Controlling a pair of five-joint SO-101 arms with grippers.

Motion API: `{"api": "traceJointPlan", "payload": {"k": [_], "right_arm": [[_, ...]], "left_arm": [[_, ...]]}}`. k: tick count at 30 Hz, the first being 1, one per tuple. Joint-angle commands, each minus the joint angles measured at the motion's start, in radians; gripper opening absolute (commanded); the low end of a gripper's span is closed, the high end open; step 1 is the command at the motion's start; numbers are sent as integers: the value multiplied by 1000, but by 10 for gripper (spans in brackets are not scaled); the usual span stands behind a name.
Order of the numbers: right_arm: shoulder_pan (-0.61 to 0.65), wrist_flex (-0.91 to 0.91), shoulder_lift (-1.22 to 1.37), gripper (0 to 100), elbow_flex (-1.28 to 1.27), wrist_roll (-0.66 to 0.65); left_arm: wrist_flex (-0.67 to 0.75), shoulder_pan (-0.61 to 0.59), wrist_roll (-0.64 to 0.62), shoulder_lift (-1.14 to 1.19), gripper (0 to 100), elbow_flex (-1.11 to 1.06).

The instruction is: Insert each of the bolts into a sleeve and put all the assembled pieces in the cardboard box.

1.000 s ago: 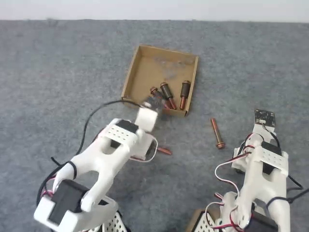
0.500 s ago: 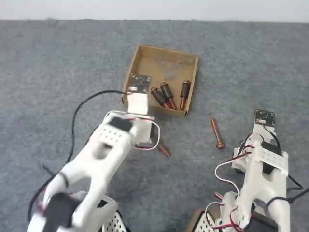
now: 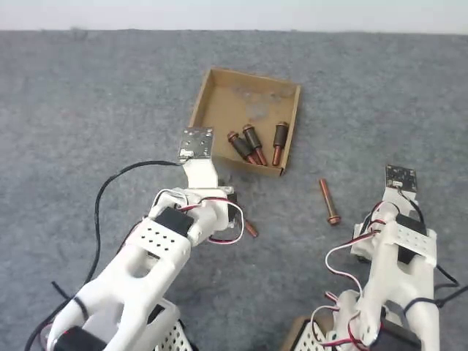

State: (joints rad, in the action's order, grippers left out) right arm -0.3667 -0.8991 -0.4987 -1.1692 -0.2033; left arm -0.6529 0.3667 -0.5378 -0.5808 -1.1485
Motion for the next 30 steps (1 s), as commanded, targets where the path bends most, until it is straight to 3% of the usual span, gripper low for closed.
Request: {"api": "traceJointPlan", "payload": {"k": [1, 6, 14, 23, 30], "right_arm": [[15, 10, 1, 7, 48, 3], [15, 10, 1, 7, 48, 3], [15, 10, 1, 7, 48, 5], [30, 12, 1, 7, 48, 6], [30, 12, 1, 7, 48, 6]], "left_arm": [[-11, 9, -51, -44, 73, 7], [-40, 12, -152, -44, 185, 12], [-63, 12, -157, -23, 153, 38], [-167, 15, -192, 241, 152, 209], [-190, 52, -193, 307, 155, 242]]}}
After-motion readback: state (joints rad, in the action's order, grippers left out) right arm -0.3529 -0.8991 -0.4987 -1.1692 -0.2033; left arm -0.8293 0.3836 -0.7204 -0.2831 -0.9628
